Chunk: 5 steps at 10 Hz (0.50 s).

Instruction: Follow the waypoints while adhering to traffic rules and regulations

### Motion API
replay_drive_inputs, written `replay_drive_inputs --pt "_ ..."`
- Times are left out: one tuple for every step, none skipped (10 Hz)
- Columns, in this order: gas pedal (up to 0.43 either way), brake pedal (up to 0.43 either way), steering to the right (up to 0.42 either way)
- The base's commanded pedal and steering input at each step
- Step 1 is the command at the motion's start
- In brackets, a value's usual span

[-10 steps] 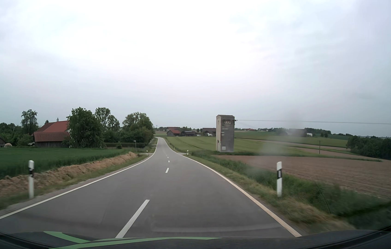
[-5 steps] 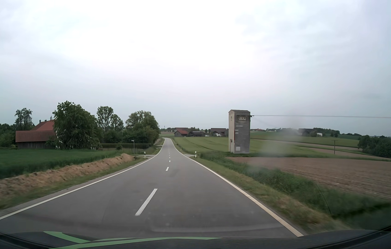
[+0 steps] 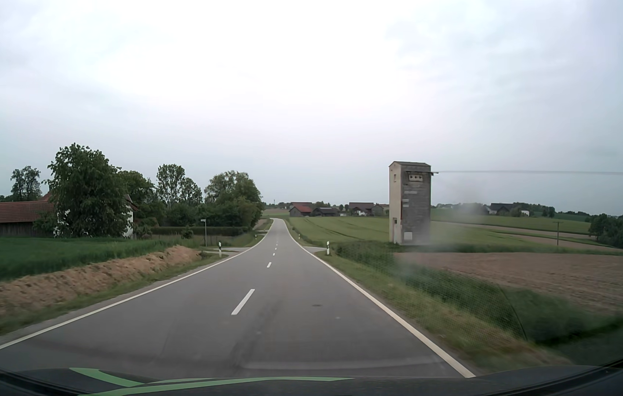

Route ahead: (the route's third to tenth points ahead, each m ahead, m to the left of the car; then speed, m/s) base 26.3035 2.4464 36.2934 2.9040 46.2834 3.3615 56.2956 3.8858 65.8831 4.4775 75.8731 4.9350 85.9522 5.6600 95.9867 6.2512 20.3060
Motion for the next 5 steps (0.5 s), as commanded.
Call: replay_drive_inputs --pt "0.079 0.0 -0.017" --pt "0.079 0.0 -0.017" --pt "0.087 0.0 -0.016" --pt "0.087 0.0 -0.015" --pt "0.087 0.0 -0.014"
